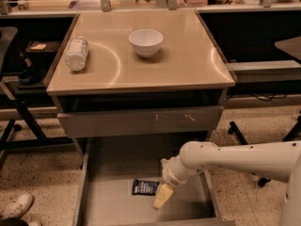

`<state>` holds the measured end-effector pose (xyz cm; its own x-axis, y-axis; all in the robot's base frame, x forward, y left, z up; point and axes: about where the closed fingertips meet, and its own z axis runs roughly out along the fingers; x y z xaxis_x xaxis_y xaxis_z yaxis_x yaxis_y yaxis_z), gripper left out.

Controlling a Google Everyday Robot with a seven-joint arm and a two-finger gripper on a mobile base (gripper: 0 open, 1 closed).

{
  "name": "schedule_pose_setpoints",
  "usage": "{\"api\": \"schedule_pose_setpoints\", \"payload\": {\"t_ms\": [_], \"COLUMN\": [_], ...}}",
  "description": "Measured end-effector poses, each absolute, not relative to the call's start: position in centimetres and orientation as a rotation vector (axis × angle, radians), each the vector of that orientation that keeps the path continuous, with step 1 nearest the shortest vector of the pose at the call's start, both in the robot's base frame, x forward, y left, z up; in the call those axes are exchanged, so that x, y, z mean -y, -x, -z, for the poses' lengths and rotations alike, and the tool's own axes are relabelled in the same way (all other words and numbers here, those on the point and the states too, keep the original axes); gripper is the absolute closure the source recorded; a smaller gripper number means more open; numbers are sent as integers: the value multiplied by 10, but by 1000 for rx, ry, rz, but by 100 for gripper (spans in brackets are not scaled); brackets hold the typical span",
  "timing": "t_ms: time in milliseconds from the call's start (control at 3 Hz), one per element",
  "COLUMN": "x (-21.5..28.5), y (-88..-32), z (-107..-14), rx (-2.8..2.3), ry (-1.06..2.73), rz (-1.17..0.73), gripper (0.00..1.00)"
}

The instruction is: Pick rxbar blueberry from middle drawer and place on counter

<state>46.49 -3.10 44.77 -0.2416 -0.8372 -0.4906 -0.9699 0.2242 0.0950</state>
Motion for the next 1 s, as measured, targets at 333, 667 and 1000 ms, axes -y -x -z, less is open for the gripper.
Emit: {"api": "schedule_pose_setpoints", "payload": {"t_ms": [333, 667, 1000], "x": [31, 18, 0], "y": [-465, -465, -472], "z": [-448, -425, -403], "rx": [-2169, -2128, -2080], "ry": [1681, 1671, 1668], "rz": [-552, -590, -604], "gripper": [0, 0, 0]}}
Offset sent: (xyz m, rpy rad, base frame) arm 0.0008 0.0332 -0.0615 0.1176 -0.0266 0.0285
